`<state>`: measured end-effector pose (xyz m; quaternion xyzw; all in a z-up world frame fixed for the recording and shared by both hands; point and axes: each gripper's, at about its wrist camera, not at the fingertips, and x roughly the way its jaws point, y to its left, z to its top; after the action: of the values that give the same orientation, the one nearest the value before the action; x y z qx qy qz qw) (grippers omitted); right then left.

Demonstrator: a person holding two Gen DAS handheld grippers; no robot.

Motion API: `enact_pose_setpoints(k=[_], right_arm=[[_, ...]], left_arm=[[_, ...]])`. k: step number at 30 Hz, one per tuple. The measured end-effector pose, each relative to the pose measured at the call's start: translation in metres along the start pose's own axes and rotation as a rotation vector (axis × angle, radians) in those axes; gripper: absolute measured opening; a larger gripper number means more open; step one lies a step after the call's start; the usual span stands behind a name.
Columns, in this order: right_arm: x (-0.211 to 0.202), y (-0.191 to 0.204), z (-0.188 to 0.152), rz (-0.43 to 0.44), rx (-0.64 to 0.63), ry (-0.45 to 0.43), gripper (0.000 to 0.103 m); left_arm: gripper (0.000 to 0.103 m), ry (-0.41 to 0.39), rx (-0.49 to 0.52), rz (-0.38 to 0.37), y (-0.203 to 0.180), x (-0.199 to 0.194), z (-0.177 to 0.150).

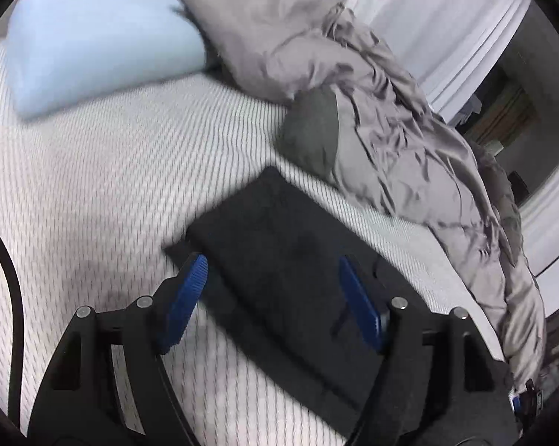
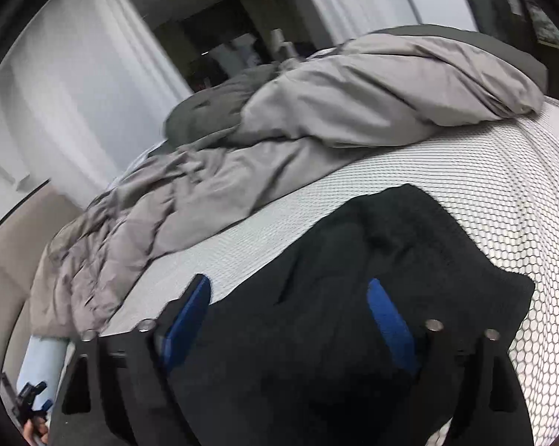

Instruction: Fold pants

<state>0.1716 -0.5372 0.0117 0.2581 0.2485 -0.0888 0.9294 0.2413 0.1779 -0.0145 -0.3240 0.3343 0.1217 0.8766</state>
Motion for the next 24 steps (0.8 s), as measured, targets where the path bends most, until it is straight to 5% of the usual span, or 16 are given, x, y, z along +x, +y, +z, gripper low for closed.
enact_pose_setpoints(k=[9,15,18,19,20,24], right_arm=[[-0.036,0.012,-0.058,0.147,-0.049,0.064,0.091],[-0.043,-0.005,-0.062,0.112,-0.061,0.055,0.091],[-0.041,-0.018,-0.059,0.104,-0.017,0.062,0.091],[-0.041,-0.023,-0.058,0.11,0.0,0.064,0.091],[-0.041,-0.026,-0.058,0.11,0.008,0.064,0.091],[-0.042,-0.036,-0.057,0.059,0.015,0.063,0.091]], left_arm=[[0.06,0.11,0.097,-0.141,-0.02,0.006,-0.072],[0.036,0.236,0.122,-0.043,-0.031,0.053,-0.071],[0.027,0.183,0.065,-0.095,-0.02,0.061,-0.077],[0.006,0.177,0.03,-0.096,-0.015,0.064,-0.077],[0.0,0.181,-0.002,-0.118,-0.011,0.064,-0.074],[0.0,0.129,-0.089,-0.179,0.01,0.049,-0.06]])
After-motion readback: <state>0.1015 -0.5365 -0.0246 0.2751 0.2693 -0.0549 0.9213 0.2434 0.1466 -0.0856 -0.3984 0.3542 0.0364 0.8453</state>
